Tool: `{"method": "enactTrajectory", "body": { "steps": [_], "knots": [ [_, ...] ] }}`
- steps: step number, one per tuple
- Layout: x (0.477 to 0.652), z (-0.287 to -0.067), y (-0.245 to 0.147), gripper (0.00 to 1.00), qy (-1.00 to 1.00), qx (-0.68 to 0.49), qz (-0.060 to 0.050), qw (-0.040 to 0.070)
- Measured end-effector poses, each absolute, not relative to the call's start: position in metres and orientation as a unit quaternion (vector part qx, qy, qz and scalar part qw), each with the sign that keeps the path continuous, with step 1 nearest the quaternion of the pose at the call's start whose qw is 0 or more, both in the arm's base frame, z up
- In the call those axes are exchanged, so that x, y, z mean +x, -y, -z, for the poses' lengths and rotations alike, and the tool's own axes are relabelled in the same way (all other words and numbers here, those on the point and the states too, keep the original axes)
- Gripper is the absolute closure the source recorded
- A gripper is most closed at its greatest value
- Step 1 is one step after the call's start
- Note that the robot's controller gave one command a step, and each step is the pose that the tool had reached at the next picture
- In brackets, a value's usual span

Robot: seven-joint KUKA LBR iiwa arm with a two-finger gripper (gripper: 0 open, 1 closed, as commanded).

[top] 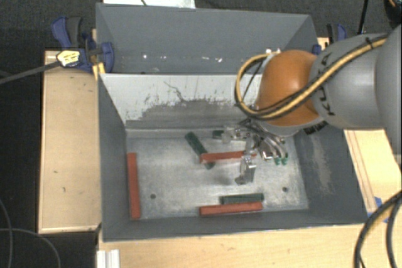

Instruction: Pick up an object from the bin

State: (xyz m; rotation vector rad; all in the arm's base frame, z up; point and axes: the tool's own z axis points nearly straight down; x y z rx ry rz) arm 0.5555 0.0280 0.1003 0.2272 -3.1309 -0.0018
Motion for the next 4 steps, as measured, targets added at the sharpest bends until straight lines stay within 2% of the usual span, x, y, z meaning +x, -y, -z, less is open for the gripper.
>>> {"method": "enactTrajectory", "body": {
  "steps": [1,2,3,4],
  "knots": [
    [0.541,-0.069,-0.028,0.0,0.997,0.078,0.0,0.001],
    [0.542,-0.069,-0.029,0.0,0.997,0.08,0.0,0.0],
    [0.542,-0.069,-0.029,1.0,0.997,0.081,0.0,0.0],
    [0.543,-0.125,-0.029,1.0,0.997,0.083,0.0,-0.004]
  ]
}}
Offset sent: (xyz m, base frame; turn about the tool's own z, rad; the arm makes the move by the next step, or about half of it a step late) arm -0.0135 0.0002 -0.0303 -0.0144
